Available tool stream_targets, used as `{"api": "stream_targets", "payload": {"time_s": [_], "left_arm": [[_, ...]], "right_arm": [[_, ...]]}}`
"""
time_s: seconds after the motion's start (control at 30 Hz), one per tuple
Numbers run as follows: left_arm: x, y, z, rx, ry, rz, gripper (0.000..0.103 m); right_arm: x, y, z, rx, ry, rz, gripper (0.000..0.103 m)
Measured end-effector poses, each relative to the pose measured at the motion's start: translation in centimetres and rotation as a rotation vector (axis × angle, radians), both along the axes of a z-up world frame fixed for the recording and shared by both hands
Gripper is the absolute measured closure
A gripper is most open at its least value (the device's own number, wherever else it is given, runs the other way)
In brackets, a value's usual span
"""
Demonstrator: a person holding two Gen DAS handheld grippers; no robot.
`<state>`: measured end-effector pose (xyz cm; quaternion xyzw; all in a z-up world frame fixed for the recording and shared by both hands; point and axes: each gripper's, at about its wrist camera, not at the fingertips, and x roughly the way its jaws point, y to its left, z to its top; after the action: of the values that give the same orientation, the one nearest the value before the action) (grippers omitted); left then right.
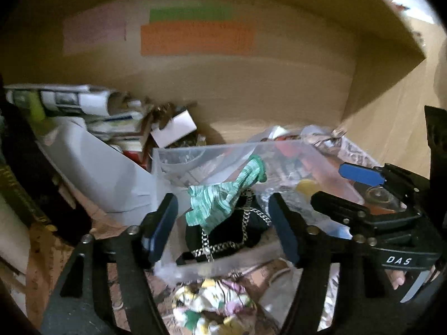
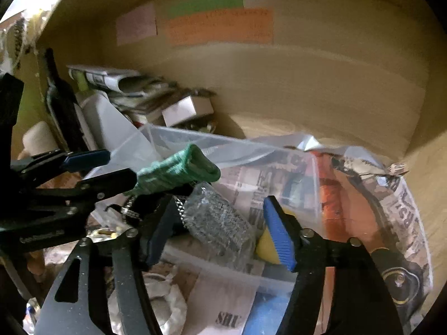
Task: Organize soft objects
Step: 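Lift the glove and mesh bag over the clear box and release both, then grasp the floral scrunchie with the left tool while the right tool grasps gold fabric and red cloth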
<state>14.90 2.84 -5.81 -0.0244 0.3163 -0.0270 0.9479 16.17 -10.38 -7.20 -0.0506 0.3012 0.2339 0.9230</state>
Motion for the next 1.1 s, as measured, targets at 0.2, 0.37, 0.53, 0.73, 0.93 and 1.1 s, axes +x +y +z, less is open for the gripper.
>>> {"api": "stream_targets", "payload": {"time_s": [0.2,0.37,0.53,0.73,0.93,1.1], "left_arm": [[-5.4,-0.3,2.2,-0.004,-0.076,0.0,0.009],[-9.9,-0.5,2.8,-0.004,-0.118,-0.003,0.001],[-13.1,-0.9,1.6,-0.013,-0.09,-0.004,0.0],[-15.5,-1.5,-1.9,-0.007,-0.004,0.0,0.0],[-16.5,-1.0,-5.3,-0.044,0.085,0.017,0.0],[-16.7,-0.3,-7.1,-0.076,0.122,0.045,0.0]], "right_arm": [[-4.3,-0.8,1.6,0.025,-0.072,0.001,0.02],[-8.1,-1.5,1.8,0.042,-0.097,0.011,0.015],[-11.5,-2.0,0.0,0.06,-0.067,0.025,0.013],[-14.0,-1.3,-4.2,0.058,0.045,0.064,0.012],[-15.1,0.2,-8.5,0.017,0.168,0.102,0.012],[-16.2,1.3,-9.0,-0.06,0.103,0.092,0.012]]}}
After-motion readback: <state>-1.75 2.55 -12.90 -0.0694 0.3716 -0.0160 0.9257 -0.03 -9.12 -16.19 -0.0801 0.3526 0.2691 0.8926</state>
